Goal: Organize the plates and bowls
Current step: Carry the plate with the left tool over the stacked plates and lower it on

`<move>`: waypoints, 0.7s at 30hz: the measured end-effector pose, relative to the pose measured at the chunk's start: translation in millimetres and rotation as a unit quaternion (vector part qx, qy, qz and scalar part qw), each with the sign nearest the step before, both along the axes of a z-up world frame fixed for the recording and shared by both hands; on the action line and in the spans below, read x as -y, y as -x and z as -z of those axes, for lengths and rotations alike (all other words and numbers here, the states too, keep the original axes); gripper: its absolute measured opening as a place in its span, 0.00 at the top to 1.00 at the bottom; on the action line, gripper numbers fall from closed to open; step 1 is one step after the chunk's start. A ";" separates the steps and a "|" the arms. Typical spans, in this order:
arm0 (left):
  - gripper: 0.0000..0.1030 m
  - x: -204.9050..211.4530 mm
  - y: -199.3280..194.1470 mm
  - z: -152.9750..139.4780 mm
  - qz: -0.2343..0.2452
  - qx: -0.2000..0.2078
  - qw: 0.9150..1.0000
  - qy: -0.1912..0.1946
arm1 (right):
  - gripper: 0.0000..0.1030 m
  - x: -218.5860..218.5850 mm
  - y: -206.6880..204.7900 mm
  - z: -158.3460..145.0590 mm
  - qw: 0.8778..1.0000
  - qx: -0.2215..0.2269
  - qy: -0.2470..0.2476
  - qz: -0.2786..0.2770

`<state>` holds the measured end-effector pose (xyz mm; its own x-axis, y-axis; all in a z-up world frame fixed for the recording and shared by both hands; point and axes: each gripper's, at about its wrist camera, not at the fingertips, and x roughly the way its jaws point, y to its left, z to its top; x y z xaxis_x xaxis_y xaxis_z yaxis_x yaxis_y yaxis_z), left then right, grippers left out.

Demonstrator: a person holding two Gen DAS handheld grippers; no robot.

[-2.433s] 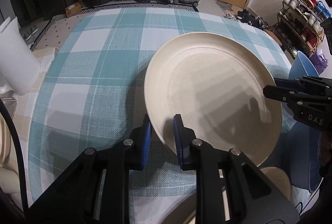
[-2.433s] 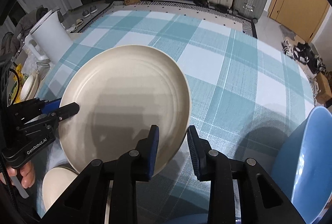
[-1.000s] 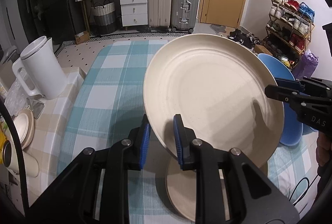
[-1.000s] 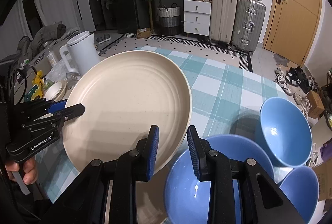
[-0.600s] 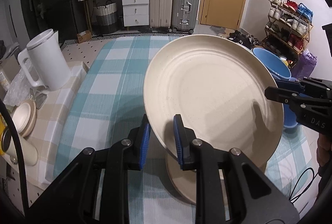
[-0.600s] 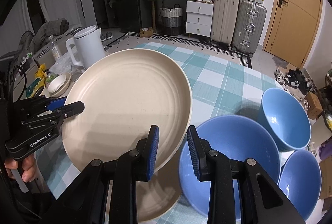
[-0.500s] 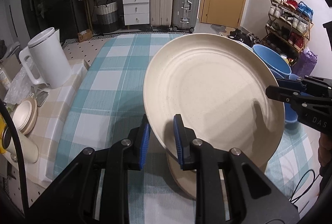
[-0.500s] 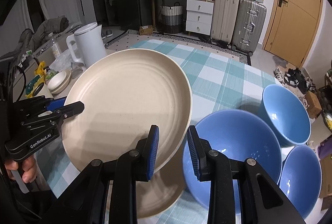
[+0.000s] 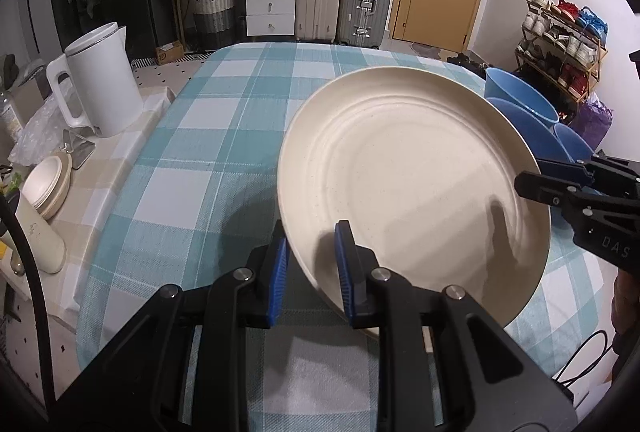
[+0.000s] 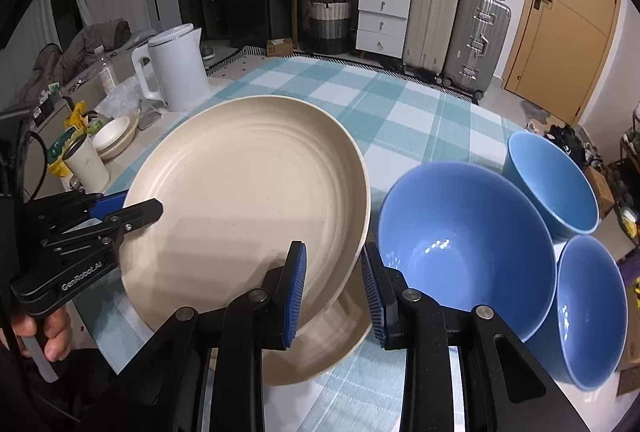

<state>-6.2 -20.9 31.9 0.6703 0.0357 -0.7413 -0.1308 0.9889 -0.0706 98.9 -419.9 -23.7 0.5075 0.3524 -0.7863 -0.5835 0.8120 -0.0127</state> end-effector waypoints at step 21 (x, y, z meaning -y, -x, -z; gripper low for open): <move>0.81 4.0 1.5 28.8 0.017 -0.025 1.000 -0.005 | 0.71 1.4 20.2 20.5 0.999 -0.014 0.020 0.021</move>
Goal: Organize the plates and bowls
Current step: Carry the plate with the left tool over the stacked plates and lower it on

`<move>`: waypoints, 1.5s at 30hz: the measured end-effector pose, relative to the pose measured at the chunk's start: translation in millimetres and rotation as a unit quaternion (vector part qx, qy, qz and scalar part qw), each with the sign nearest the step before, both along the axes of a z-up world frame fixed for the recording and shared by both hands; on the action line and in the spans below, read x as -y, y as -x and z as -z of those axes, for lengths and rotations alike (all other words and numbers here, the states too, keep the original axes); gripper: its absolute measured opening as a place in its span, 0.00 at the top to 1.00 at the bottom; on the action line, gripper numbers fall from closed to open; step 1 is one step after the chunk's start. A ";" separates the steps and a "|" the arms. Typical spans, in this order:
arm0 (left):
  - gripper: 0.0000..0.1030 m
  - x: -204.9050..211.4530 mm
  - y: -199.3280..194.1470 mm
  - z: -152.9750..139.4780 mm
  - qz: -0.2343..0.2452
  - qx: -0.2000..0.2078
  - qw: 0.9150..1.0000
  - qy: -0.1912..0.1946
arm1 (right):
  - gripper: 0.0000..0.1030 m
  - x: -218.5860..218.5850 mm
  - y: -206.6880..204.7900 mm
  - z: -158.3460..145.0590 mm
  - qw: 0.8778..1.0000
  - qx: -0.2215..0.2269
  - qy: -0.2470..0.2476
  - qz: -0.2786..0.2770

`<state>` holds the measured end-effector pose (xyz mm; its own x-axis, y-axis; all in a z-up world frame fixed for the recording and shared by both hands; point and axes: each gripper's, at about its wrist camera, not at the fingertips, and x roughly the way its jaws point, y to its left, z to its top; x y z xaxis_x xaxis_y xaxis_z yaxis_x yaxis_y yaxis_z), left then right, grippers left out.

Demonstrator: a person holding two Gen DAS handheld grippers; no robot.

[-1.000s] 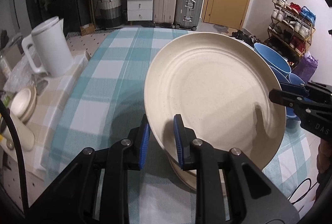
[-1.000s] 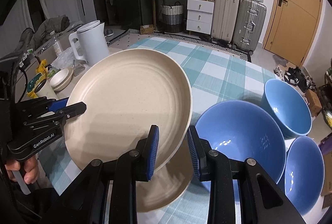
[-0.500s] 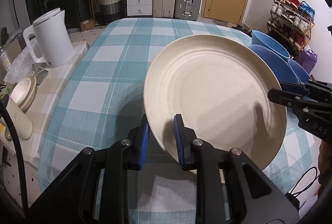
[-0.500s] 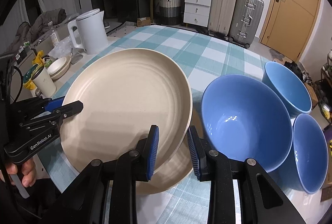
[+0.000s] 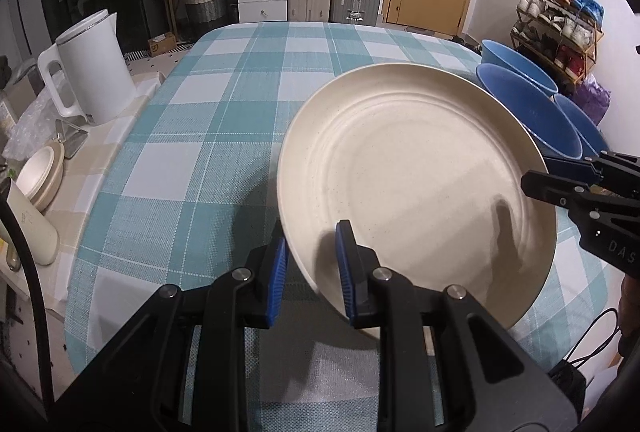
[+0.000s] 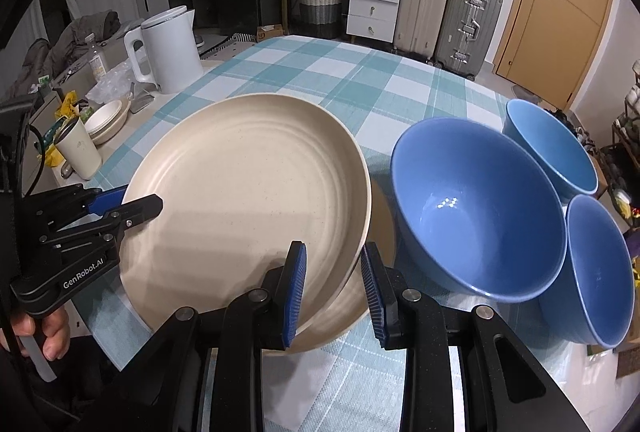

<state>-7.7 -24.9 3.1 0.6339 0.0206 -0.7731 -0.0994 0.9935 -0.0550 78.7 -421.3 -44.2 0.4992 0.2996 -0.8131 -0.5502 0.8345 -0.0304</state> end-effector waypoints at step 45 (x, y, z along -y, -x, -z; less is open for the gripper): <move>0.79 22.6 -13.6 26.2 0.024 -0.007 0.999 -0.026 | 0.70 18.6 5.3 35.1 0.999 -0.007 0.024 0.029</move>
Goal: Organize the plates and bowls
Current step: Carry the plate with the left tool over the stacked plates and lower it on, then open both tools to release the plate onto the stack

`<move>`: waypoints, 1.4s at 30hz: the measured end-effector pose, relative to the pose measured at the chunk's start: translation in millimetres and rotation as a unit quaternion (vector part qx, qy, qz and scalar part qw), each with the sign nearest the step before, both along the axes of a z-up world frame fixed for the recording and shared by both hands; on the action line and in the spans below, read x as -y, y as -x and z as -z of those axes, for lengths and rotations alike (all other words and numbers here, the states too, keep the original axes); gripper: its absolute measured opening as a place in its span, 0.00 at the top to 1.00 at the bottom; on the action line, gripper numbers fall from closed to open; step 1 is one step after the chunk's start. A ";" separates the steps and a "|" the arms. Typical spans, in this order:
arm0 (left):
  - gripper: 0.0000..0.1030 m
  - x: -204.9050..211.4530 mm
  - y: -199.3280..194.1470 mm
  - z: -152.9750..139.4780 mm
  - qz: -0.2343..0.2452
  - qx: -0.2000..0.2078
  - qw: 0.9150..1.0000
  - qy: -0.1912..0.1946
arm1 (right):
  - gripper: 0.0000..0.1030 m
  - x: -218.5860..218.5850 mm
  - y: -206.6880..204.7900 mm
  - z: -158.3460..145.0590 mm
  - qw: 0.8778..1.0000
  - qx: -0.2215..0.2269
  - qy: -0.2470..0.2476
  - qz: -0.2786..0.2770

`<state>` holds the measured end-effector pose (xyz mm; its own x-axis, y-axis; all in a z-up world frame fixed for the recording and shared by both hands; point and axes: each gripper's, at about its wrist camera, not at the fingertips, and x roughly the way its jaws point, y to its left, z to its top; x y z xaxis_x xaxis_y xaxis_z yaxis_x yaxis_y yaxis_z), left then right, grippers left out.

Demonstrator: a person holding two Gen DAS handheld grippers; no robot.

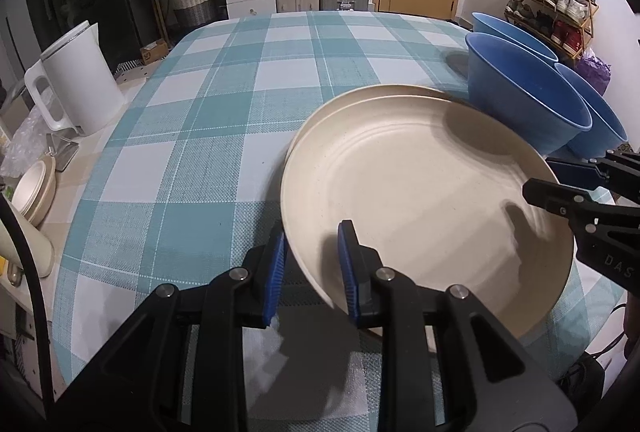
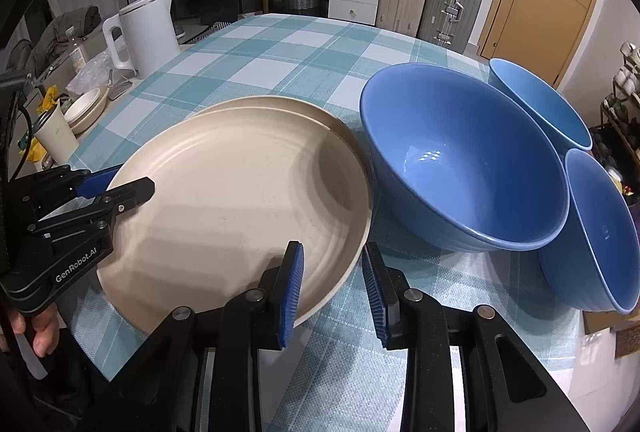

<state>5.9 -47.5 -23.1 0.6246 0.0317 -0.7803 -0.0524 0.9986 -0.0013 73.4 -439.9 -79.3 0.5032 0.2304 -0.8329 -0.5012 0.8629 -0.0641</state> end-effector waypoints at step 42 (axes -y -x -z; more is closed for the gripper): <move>0.01 -10.3 25.8 -54.3 0.030 0.056 0.997 0.038 | 0.04 18.1 37.2 -37.1 0.994 0.102 -0.032 0.015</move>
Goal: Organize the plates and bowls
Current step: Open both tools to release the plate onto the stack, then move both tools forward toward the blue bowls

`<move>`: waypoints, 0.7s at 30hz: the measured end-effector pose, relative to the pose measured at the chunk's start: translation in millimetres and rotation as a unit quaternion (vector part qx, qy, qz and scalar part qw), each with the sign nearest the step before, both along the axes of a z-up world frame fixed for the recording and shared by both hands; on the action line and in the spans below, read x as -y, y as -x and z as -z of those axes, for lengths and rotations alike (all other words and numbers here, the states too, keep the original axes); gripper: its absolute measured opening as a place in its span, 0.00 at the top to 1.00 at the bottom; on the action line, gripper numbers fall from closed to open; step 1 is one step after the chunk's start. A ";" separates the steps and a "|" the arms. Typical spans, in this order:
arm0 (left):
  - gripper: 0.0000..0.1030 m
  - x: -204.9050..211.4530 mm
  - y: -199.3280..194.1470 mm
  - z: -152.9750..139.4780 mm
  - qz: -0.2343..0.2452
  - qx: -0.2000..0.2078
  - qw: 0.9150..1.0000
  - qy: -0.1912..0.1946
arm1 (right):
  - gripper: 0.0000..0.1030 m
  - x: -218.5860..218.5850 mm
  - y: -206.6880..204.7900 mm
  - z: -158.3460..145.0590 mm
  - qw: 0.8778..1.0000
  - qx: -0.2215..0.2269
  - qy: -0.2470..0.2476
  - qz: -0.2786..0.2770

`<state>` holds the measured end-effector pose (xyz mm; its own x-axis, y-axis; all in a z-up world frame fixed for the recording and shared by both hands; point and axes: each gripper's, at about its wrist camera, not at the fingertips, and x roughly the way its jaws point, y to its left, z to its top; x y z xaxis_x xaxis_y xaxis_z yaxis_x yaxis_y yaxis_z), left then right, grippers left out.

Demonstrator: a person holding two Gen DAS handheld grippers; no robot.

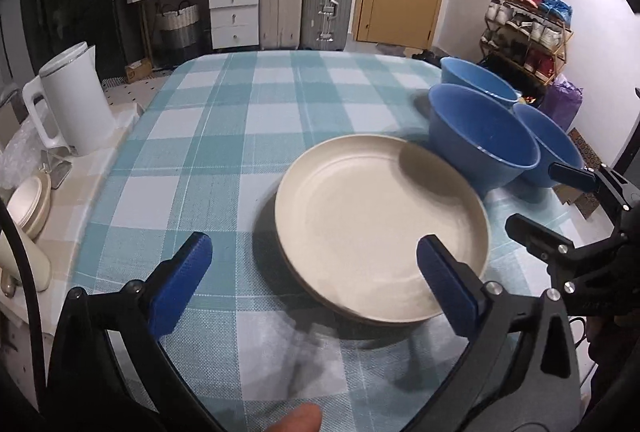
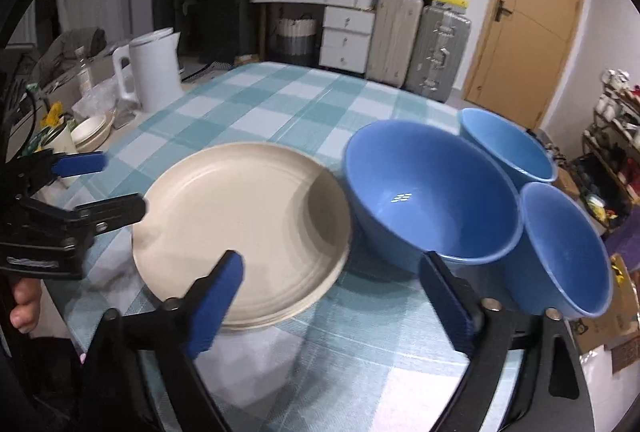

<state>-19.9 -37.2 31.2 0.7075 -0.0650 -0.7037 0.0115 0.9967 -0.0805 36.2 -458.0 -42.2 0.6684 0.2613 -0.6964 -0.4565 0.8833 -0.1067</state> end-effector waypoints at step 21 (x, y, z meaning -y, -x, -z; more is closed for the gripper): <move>0.01 57.3 -46.3 -55.2 0.049 0.018 0.999 0.010 | 0.01 96.4 -11.9 -72.0 0.993 0.032 -0.092 0.065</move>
